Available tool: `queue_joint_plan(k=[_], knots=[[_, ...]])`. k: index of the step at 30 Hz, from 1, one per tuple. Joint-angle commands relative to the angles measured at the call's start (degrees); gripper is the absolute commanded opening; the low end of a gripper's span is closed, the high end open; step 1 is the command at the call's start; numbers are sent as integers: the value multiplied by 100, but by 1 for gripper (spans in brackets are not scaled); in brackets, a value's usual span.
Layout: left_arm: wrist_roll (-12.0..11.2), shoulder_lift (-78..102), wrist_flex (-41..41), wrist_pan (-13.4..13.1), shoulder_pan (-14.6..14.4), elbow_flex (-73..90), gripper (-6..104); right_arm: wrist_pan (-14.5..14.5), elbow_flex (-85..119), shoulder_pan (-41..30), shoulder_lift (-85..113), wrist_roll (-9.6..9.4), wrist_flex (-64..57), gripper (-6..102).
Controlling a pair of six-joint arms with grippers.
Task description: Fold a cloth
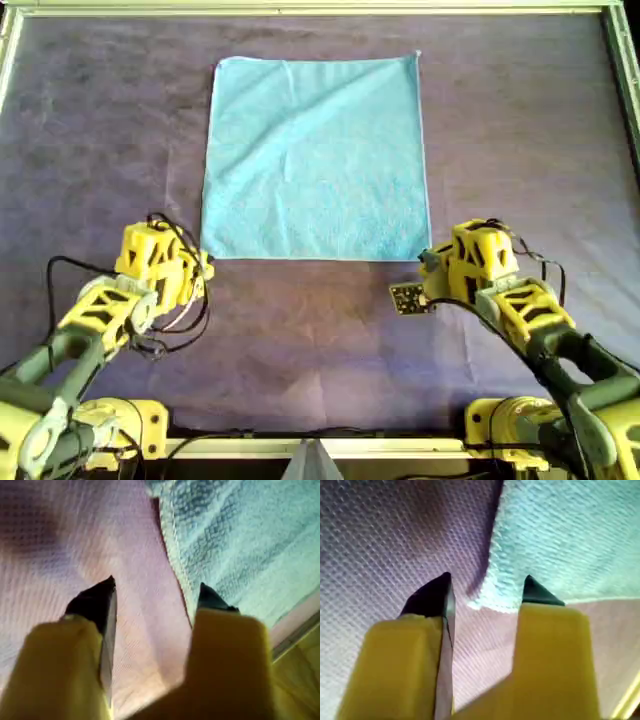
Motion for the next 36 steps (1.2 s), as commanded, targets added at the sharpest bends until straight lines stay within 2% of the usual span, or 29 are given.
queue_joint_plan(k=[1,14,22,36], knots=[[-26,-343,-123,-26,-141,-659,59,-26,-448,35,-176,26,-62,56],[35,-1731,-132,-26,-132,-1793,59,-26,-1178,26,-1011,26,-62,56],[44,-1793,-132,-26,343,-2013,59,-26,-1380,26,-1063,26,-62,56],[44,-1802,-132,-26,308,-1995,58,62,-1397,18,-1134,-53,-378,54]])
